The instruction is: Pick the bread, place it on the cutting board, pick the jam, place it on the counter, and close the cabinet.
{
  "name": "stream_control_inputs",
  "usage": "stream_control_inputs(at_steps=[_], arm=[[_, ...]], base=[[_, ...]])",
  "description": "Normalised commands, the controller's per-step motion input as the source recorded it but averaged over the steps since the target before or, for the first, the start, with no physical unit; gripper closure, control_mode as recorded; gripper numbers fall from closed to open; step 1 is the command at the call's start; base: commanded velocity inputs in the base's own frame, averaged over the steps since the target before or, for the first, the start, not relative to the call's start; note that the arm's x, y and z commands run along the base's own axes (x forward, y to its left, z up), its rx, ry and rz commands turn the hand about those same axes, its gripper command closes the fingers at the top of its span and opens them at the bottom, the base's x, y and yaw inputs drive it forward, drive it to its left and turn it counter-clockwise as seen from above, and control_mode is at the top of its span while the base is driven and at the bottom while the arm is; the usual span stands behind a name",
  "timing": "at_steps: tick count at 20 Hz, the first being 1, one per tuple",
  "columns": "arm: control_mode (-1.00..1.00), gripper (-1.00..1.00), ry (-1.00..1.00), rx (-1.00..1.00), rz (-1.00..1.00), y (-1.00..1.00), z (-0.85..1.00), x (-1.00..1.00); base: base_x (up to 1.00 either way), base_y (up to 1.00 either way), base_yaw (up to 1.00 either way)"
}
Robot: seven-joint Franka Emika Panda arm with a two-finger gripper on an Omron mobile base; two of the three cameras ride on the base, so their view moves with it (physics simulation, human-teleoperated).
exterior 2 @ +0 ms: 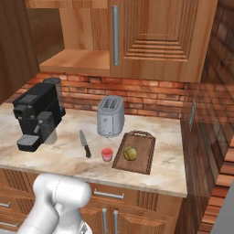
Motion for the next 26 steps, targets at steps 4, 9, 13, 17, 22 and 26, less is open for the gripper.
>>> stream_control_inputs(at_steps=[4,9,13,17,22,26], arm=[[-1.0,-1.0,-0.01,0.0,-0.14,0.0,-0.06,0.25],[-1.0,-1.0,-0.02,0.0,-0.13,0.0,-0.06,0.24],[-1.0,-1.0,-0.02,0.0,-0.13,0.0,-0.02,0.21],[-1.0,-1.0,0.0,0.0,-0.12,0.0,0.0,0.12],[-1.0,-1.0,0.0,0.0,-0.09,-0.01,0.0,0.03],[-1.0,-1.0,0.0,0.0,-0.06,-0.13,0.0,0.0]], base=[[0.0,0.0,0.0],[0.0,0.0,0.0],[0.0,0.0,0.0],[0.0,0.0,0.0],[0.0,0.0,0.0],[0.0,0.0,0.0]])
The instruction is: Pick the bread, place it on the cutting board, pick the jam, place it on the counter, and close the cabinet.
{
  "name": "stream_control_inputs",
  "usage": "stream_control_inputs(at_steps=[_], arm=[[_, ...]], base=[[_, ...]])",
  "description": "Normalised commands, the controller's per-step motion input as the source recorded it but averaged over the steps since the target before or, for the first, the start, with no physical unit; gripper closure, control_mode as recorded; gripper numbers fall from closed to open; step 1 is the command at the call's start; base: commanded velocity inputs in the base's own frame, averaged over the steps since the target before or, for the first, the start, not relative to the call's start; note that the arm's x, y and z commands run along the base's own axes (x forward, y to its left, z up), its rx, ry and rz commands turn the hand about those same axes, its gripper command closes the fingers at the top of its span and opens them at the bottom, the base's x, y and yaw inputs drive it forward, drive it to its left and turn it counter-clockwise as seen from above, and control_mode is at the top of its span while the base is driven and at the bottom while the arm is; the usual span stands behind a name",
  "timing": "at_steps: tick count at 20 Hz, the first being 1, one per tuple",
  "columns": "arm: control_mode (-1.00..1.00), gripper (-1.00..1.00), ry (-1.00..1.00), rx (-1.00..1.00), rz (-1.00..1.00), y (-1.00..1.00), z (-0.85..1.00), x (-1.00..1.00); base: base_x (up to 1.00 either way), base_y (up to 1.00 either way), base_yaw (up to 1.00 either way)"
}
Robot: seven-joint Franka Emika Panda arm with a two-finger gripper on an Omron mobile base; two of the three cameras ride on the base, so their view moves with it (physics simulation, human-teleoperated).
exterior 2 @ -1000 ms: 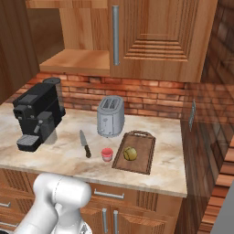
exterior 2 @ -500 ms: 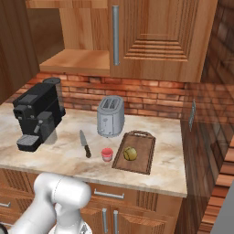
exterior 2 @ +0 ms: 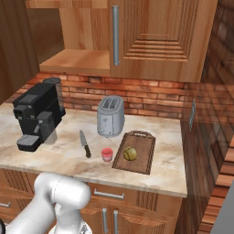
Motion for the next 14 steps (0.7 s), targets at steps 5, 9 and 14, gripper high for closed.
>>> stream_control_inputs(at_steps=[5,9,14], arm=[[-1.0,-1.0,0.0,0.0,-0.01,-0.28,0.0,0.0],[-1.0,-1.0,0.0,0.0,0.0,-0.27,0.0,0.0],[-1.0,-1.0,0.0,0.0,0.0,-0.24,0.0,0.0]], base=[[0.0,0.0,0.0],[0.0,0.0,0.0],[0.0,0.0,0.0]])
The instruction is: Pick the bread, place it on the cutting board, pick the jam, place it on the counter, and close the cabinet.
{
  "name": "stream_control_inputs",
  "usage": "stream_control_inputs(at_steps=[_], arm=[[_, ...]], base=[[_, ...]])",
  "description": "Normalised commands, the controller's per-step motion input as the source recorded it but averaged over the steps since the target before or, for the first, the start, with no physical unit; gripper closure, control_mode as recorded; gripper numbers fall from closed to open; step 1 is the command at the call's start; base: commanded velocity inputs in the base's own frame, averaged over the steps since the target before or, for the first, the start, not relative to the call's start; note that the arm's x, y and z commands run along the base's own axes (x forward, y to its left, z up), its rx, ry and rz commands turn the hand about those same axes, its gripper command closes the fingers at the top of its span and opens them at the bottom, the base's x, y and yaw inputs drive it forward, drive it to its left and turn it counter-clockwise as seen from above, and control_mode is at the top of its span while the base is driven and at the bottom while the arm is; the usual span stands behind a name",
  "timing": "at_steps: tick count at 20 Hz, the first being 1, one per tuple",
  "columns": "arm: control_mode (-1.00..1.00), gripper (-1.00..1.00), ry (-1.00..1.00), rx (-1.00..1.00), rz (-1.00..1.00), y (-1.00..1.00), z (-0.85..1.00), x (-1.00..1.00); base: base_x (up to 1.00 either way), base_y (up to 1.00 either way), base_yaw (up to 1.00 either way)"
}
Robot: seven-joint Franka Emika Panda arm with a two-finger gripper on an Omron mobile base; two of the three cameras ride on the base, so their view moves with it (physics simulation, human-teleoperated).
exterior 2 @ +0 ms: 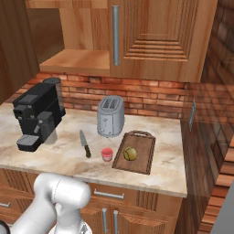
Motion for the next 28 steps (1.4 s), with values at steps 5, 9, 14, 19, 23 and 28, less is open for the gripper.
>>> stream_control_inputs(at_steps=[5,9,14,19,23,28], arm=[[-1.0,-1.0,0.0,0.0,0.0,-0.23,0.0,0.0],[-1.0,-1.0,0.0,0.0,0.0,-0.13,-0.07,0.0],[-1.0,-1.0,0.0,0.0,-0.02,-0.09,-0.06,0.0],[-1.0,-1.0,0.0,-0.01,-0.09,-0.09,-0.01,0.0],[-1.0,-1.0,0.0,-0.03,-0.14,-0.1,0.0,0.0],[-1.0,-1.0,0.0,-0.02,-0.15,-0.12,0.0,0.02]], base=[[0.0,0.0,0.0],[0.0,0.0,0.0],[0.0,0.0,0.0],[0.0,0.0,0.0],[0.0,0.0,0.0],[0.0,0.0,0.0]])
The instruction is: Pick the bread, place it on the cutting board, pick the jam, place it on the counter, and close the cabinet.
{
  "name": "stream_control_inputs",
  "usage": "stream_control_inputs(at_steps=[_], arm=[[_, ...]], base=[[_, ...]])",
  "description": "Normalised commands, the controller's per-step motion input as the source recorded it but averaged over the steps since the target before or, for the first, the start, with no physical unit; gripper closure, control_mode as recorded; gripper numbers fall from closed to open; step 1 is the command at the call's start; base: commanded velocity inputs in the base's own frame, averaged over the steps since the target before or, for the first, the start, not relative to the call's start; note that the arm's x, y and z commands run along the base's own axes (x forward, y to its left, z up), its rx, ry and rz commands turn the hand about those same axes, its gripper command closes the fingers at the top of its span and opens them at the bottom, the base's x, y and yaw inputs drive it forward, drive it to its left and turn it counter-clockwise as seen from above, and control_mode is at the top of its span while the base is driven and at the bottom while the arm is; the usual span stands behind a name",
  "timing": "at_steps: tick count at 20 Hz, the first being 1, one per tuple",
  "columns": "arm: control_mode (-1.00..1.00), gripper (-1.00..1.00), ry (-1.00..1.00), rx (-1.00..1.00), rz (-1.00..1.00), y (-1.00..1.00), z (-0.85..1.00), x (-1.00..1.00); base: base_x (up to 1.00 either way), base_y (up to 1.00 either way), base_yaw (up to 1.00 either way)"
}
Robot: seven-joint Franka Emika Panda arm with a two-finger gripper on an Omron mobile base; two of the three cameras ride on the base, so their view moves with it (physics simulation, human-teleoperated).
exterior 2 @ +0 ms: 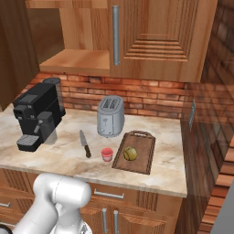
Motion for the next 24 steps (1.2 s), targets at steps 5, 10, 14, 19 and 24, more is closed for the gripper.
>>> stream_control_inputs(at_steps=[5,10,14,19,24], arm=[[-1.0,-1.0,0.0,-0.02,-0.16,-0.15,0.0,0.07],[-1.0,-1.0,0.0,-0.01,-0.11,-0.16,0.0,0.12],[-1.0,-1.0,0.0,0.0,0.0,-0.18,-0.01,0.26],[-1.0,-1.0,0.0,0.0,0.0,-0.27,-0.06,0.24],[-1.0,-1.0,0.0,0.0,0.02,-0.28,-0.07,0.17]], base=[[0.0,0.0,0.0],[0.0,0.0,0.0],[0.0,0.0,0.0],[0.0,0.0,0.0],[0.0,0.0,0.0]])
